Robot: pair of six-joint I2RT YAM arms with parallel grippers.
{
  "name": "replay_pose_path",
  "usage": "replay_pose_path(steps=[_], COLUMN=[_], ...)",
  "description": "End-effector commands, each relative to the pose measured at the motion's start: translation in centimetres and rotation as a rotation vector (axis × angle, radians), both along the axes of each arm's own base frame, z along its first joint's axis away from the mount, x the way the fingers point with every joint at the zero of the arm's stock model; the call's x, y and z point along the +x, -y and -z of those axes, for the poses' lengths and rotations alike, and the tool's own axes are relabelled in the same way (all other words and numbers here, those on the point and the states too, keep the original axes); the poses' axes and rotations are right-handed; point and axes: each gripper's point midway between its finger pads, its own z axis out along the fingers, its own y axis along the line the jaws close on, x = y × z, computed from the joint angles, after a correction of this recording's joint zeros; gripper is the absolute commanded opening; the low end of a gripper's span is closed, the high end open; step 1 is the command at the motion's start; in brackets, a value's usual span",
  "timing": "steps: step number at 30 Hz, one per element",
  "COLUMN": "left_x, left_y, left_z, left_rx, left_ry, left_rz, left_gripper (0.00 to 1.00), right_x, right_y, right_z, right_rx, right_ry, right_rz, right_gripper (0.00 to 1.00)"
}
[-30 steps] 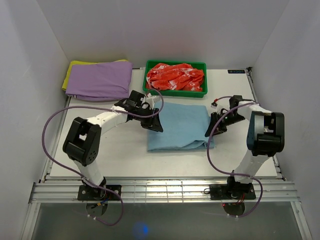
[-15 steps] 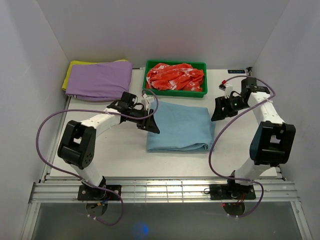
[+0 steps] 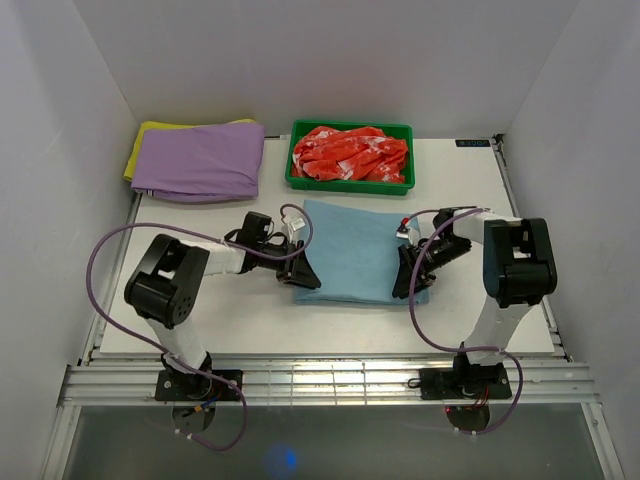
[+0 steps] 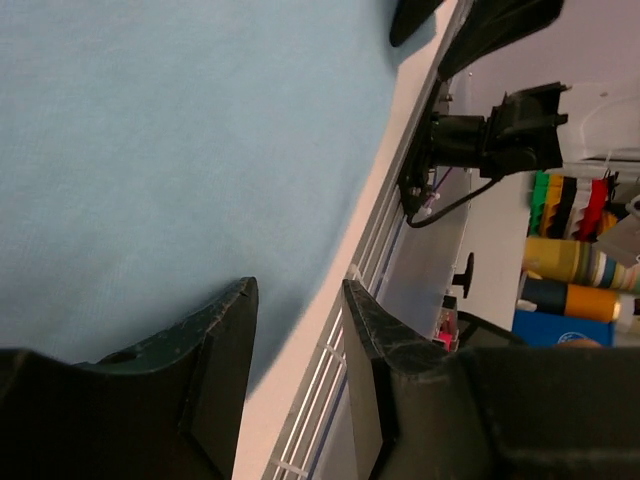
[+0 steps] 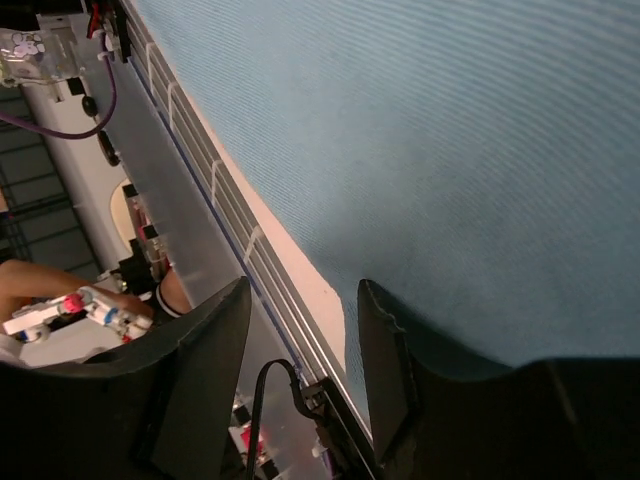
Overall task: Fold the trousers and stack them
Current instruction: Fold the trousers, then neatly place the folded trousers to the corner
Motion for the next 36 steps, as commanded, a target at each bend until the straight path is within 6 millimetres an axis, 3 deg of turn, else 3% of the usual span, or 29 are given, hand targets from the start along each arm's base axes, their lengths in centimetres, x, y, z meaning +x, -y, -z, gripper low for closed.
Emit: replay_pose_path(steps=[1, 5, 9, 12, 13, 14, 16, 17, 18, 20, 21, 23, 24, 25, 31, 36], left_x=[1.1, 2.3, 2.9, 3.1, 3.2, 3.3, 3.2, 3.3, 3.3, 3.1, 2.7, 2.6, 2.5, 2.9, 3.5, 3.4], left_y=[0.3, -0.4, -0.8, -0.8, -0.9, -1.2, -2.1, -2.7, -3.4, -4.4, -4.9, -5.7, -6.1, -6.9, -8.3, -8.5], left_z=[2.0, 4.3, 3.7, 0.7, -1.5, -2.4, -3.2, -4.6, -4.1, -4.4, -3.9, -3.1, -2.3, -1.3, 0.5, 2.5], left_rx=[0.019, 0.076, 0.070, 0.034, 0.013, 0.009, 0.049, 0.054, 0.107, 0.152, 0.184, 0.236, 0.275, 0.338, 0.443, 0.494], left_ry=[-0.052, -0.101, -0.095, 0.015, 0.087, 0.119, 0.139, 0.176, 0.166, 0.169, 0.135, 0.103, 0.067, 0.036, -0.028, -0.104], left_rz=[-0.039, -0.091, -0.098, -0.073, -0.078, -0.088, -0.136, -0.167, -0.207, -0.262, -0.277, -0.325, -0.351, -0.416, -0.513, -0.542], left_gripper=[0.49, 0.49, 0.49, 0.51, 0.53, 0.56, 0.62, 0.67, 0.70, 0.78, 0.80, 0.82, 0.90, 0.91, 0.91, 0.91], right_x=[0.0, 0.0, 2.4, 5.3, 6.2, 7.1, 8.1, 8.0, 8.1, 7.7, 6.8, 6.7, 5.6, 5.1, 2.7, 2.1], right_y=[1.0, 2.7, 3.7, 3.3, 3.2, 3.2, 4.4, 4.8, 5.8, 7.1, 7.8, 9.2, 9.3, 9.4, 8.2, 7.7], right_z=[2.1, 4.8, 5.4, 2.3, 0.0, -1.6, -4.6, -5.1, -6.1, -5.8, -4.9, -3.7, -2.6, -2.0, 1.0, 2.6], right_rx=[-0.072, -0.188, -0.260, -0.224, -0.178, -0.157, -0.134, -0.135, -0.155, -0.197, -0.223, -0.338, -0.362, -0.383, -0.437, -0.490], right_ry=[-0.051, -0.076, 0.049, 0.185, 0.246, 0.293, 0.361, 0.368, 0.373, 0.357, 0.317, 0.276, 0.227, 0.182, 0.084, 0.089], right_rz=[0.000, -0.033, -0.039, -0.010, 0.026, 0.053, 0.154, 0.186, 0.263, 0.338, 0.375, 0.491, 0.510, 0.542, 0.577, 0.592], right_gripper=[0.53, 0.52, 0.52, 0.54, 0.55, 0.58, 0.71, 0.74, 0.80, 0.97, 0.90, 0.90, 0.90, 0.90, 0.90, 0.90])
